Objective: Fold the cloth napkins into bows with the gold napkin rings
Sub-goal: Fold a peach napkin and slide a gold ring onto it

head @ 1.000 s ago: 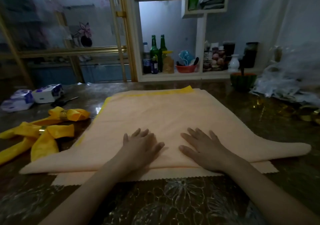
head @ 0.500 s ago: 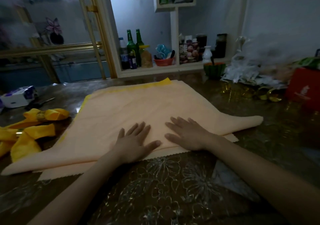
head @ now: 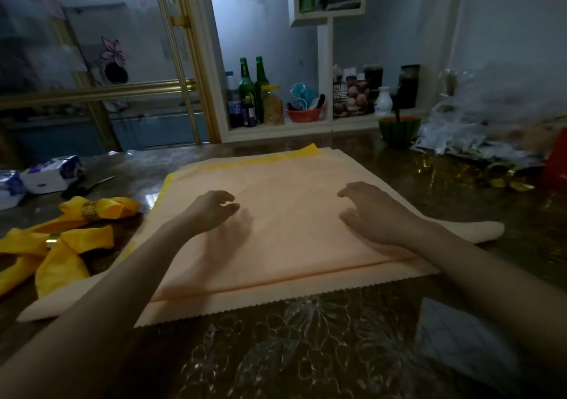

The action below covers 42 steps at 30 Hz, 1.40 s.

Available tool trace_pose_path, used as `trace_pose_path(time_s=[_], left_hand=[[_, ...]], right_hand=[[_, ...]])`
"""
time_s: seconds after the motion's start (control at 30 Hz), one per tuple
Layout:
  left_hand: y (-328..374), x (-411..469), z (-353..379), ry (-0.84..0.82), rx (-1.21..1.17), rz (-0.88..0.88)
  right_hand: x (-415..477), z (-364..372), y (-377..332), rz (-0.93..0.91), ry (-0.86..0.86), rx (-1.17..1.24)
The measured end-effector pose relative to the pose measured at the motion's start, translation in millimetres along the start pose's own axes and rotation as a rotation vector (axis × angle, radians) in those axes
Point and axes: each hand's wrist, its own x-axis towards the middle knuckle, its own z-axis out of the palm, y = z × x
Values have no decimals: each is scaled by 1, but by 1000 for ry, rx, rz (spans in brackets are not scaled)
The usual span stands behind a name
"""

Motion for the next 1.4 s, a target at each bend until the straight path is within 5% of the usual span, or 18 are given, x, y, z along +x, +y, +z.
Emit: trace_pose_path(time_s=[0.33,0.57,0.97,1.23,1.4], left_hand=[[-7,85,21,-53,98,-201],[5,137,17,-128,-140,-325],[0,157,12,-145,-566,-299],[9,154,26,27,-554,-232],[10,153,25,-34,-529,-235]], right_hand=[[111,32,-22,231,-52,295],[148,41,-8,404,-87,192],[168,29,6,343,-263,318],[164,29,4,308,-263,349],[160,21,2,268,-341,283]])
